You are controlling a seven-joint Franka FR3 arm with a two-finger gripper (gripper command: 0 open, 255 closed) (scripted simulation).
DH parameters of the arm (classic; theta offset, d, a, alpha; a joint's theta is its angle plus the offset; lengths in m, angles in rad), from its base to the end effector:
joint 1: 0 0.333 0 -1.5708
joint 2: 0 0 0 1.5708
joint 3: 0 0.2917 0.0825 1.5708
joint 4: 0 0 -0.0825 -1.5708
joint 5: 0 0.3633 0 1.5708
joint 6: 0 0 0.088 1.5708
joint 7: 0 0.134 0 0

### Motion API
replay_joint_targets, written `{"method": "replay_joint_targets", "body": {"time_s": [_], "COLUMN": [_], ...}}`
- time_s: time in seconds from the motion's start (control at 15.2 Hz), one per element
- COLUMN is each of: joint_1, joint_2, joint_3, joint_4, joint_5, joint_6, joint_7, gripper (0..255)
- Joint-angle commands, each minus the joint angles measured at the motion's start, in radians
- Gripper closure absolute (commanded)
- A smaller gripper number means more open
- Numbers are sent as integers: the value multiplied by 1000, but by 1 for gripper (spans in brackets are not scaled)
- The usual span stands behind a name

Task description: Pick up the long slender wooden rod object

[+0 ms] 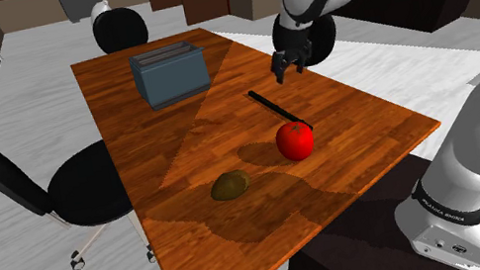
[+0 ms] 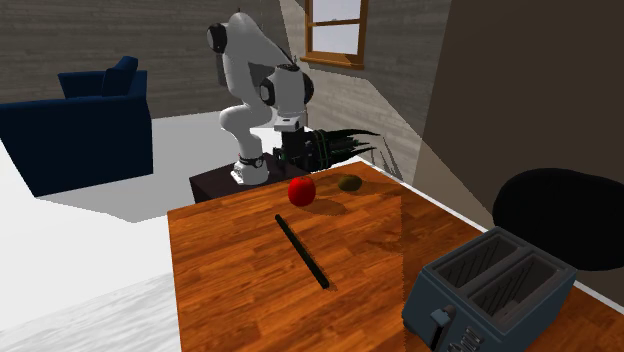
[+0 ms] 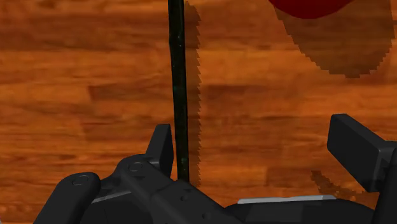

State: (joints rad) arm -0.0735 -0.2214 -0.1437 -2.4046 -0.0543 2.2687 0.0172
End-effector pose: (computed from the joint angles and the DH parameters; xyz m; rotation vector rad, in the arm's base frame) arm 0.4491 -0.1012 0.3673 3.1038 -0.3100 0.1283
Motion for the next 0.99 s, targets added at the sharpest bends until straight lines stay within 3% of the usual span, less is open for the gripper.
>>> {"method": "replay_joint_targets", "body": {"time_s": [0.0, 0.46, 0.92], "joint_1": [-2, -26, -88], "joint_2": [75, 346, 619], "joint_3": [-14, -45, -25], "joint_4": [23, 147, 335], "joint_5": [16, 115, 226], "joint_6": [54, 194, 270], "joint_7": [-18, -114, -209], "gripper": [0, 0, 0]}}
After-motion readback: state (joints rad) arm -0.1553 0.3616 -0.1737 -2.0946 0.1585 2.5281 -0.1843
